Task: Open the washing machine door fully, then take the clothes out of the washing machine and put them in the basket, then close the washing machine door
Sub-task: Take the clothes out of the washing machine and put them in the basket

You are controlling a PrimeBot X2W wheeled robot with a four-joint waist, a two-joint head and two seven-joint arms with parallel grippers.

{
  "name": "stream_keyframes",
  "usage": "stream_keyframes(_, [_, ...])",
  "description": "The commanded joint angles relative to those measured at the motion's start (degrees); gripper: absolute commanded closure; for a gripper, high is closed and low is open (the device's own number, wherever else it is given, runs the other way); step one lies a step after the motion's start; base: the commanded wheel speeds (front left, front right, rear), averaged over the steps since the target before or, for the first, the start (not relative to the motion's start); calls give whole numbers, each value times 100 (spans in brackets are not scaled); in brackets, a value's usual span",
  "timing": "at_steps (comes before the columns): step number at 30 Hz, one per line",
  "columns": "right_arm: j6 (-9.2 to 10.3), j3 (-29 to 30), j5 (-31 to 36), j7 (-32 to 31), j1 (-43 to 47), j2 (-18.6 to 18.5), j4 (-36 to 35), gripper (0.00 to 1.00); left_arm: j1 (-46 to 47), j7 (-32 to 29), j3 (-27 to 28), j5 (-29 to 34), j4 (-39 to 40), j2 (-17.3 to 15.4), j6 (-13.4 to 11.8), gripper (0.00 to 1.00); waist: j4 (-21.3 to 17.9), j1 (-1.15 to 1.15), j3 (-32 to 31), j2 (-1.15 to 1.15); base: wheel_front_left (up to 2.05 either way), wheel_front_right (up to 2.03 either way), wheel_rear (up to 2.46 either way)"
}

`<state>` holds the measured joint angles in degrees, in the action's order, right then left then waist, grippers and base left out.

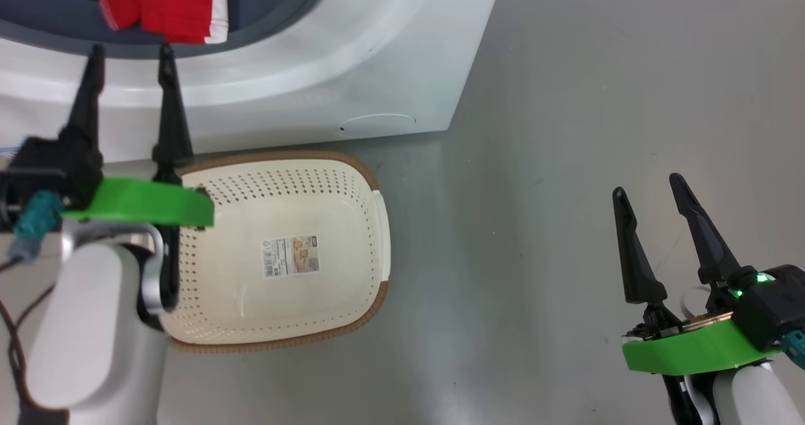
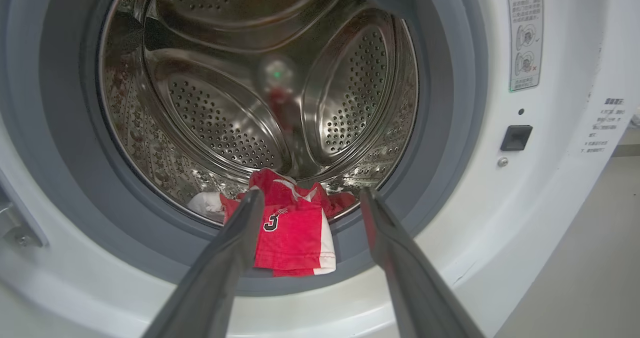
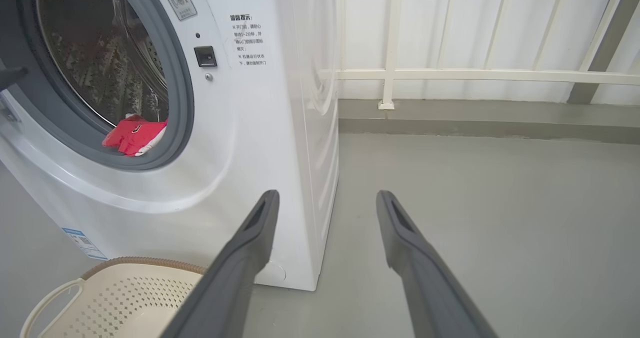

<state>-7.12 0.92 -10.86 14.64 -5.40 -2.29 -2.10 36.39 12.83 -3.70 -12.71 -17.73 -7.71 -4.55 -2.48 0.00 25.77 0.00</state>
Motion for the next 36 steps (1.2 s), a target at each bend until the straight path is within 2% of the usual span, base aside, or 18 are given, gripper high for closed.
stream_keyframes(1, [-36,-167,58,36,-131,-59,-129,0,312,-23,205,-72,-77,-263,40,0,-60,0,153,0,0,0,0])
stream_keyframes(20, [-36,-288,173,36,-367,-59,-94,0,2400,30,208,-276,-2322,-473,323,0,-146,0,722,0,0,0,0])
stream_keyframes(28, [-36,-398,174,36,-449,-59,-54,0,3224,-179,189,-453,-3301,-488,532,0,-288,0,905,0,0,0,0])
stream_keyframes(36, [-36,-513,159,36,-524,-59,14,0,3844,-533,154,-526,-4279,-605,586,0,-506,0,1011,0,0,0,0])
